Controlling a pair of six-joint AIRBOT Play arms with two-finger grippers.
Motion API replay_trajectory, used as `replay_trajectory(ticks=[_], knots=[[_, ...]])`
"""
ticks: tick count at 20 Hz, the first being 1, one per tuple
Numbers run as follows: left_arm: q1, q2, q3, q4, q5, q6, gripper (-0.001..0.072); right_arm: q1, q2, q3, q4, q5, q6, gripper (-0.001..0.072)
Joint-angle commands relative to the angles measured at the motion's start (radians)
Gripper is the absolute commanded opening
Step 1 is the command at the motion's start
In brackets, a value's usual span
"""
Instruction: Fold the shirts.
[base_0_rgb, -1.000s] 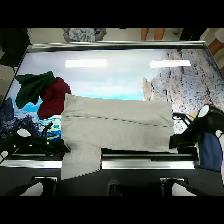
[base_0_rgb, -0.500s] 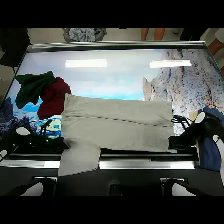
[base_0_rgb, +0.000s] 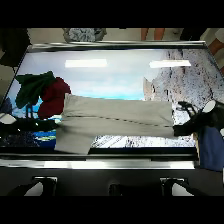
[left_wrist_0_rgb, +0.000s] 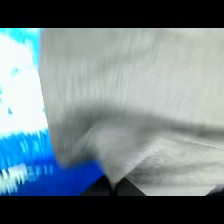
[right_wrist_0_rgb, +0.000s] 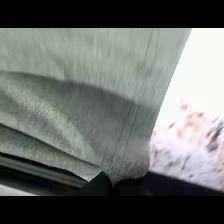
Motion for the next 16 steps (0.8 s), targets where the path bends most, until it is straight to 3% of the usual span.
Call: replay_trajectory(ticks=[1, 5, 9, 13, 14, 15, 16], knots=[[-0.002, -0.024, 0.217, -0.056, 0.056, -0.052, 0.0028, 0.002, -0.036, 0.206, 0.031, -0.062, -0.004, 0.0041], [-0.048, -0.336, 0.473, -0.123, 0.061, -0.053, 0.0029, 0.002, -0.244, 0.358, 0.121, -0.140, 0.027, 0.0042], [-0.098, -0.629, 0.693, -0.130, 0.044, -0.110, 0.0029, 0.003, -0.402, 0.393, 0.257, -0.237, 0.065, 0.0044], [-0.111, -0.731, 0.728, -0.129, 0.021, -0.144, 0.0032, 0.020, -0.467, 0.393, 0.243, -0.263, 0.057, 0.0046], [-0.109, -0.737, 0.729, -0.129, 0.003, -0.150, 0.0071, 0.020, -0.463, 0.393, 0.245, -0.272, 0.045, 0.0072], [-0.106, -0.735, 0.729, -0.129, -0.018, -0.150, 0.0255, 0.016, -0.453, 0.401, 0.243, -0.262, 0.024, 0.0220], [-0.098, -0.731, 0.735, -0.129, -0.051, -0.150, 0.0484, 0.010, -0.436, 0.414, 0.243, -0.232, -0.019, 0.0550]])
